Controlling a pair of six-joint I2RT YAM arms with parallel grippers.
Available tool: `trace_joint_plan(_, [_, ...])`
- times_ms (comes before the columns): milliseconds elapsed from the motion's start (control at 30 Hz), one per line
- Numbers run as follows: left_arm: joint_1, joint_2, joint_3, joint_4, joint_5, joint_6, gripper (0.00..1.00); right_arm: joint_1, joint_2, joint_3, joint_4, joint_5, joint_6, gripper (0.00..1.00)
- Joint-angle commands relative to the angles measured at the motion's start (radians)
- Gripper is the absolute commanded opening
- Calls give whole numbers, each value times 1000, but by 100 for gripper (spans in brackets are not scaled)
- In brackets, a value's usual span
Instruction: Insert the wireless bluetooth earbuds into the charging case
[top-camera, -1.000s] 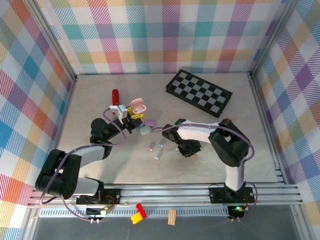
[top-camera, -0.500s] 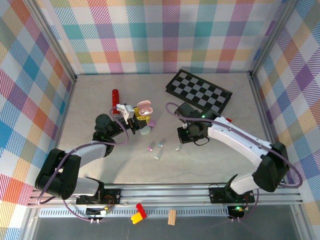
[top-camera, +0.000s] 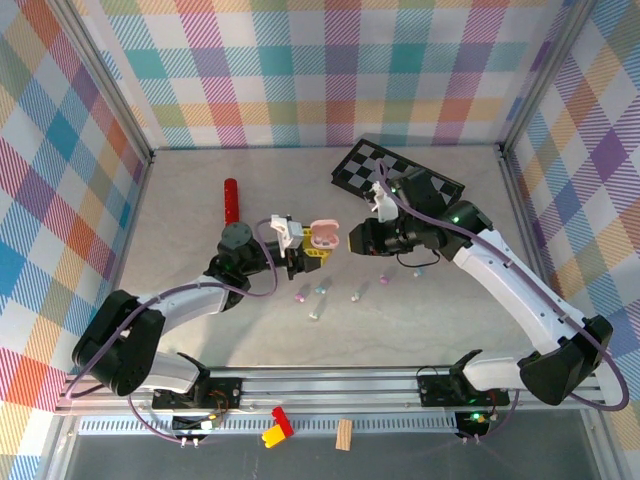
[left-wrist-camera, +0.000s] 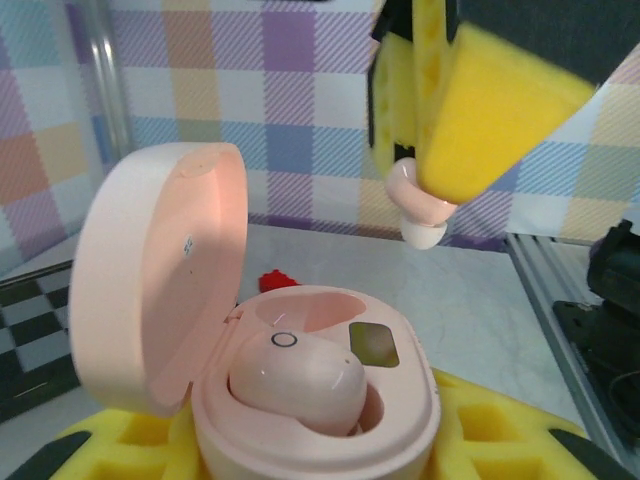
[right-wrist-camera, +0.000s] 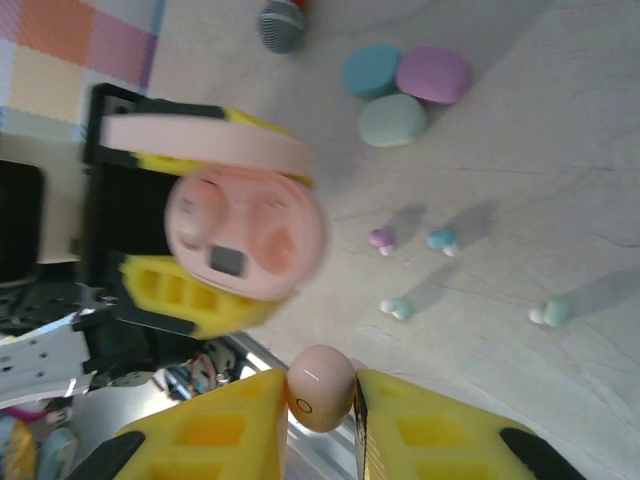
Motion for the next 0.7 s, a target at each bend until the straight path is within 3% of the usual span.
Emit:
trace_joint_plan(0, [-29,20,35,-6,30,36,36,-11,-20,19,45,-113,0,24])
trace_joint_plan(667, [-70,11,62,-32,21,58,35,-39,14,-27,76,-129,-3,24])
